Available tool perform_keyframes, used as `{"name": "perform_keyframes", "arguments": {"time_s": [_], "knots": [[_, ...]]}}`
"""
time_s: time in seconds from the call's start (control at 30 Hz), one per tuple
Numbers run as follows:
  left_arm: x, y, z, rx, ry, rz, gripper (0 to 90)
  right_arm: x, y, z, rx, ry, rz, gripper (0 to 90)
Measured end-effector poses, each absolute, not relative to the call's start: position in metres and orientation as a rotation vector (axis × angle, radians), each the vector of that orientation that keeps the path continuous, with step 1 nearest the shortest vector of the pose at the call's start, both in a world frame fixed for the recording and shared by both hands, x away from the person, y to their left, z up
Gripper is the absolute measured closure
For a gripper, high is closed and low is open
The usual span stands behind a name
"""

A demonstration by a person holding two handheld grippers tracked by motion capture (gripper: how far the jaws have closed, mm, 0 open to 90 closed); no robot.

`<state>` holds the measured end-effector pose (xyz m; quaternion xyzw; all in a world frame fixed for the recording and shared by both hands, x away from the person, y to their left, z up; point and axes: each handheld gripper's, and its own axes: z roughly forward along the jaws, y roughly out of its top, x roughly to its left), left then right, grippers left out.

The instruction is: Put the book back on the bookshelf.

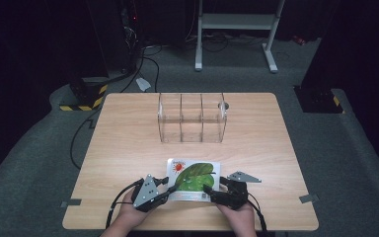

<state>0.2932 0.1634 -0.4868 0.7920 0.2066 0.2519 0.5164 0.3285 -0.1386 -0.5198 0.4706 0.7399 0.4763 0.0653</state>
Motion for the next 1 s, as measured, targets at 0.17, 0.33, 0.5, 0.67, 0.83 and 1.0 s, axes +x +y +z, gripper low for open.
{"name": "perform_keyframes", "arguments": {"time_s": [0.17,0.33,0.5,0.67,0.83,1.0], "knots": [[0.294,0.164,-0.487,1.898,0.509,0.593,68.2,0.331,-0.138,-0.521,1.432,2.247,1.467,22.1],[0.295,0.165,-0.489,1.898,0.532,0.570,68.5,0.330,-0.139,-0.519,1.440,2.231,1.454,27.1],[0.296,0.165,-0.489,1.900,0.552,0.559,69.1,0.328,-0.138,-0.517,1.431,2.219,1.434,28.6],[0.297,0.165,-0.490,1.897,0.566,0.551,69.6,0.326,-0.139,-0.514,1.421,2.194,1.427,31.6],[0.298,0.165,-0.490,1.897,0.579,0.550,70.0,0.324,-0.138,-0.512,1.398,2.176,1.412,33.1],[0.299,0.165,-0.491,1.894,0.594,0.545,70.3,0.322,-0.138,-0.510,1.387,2.156,1.407,35.0]]}}
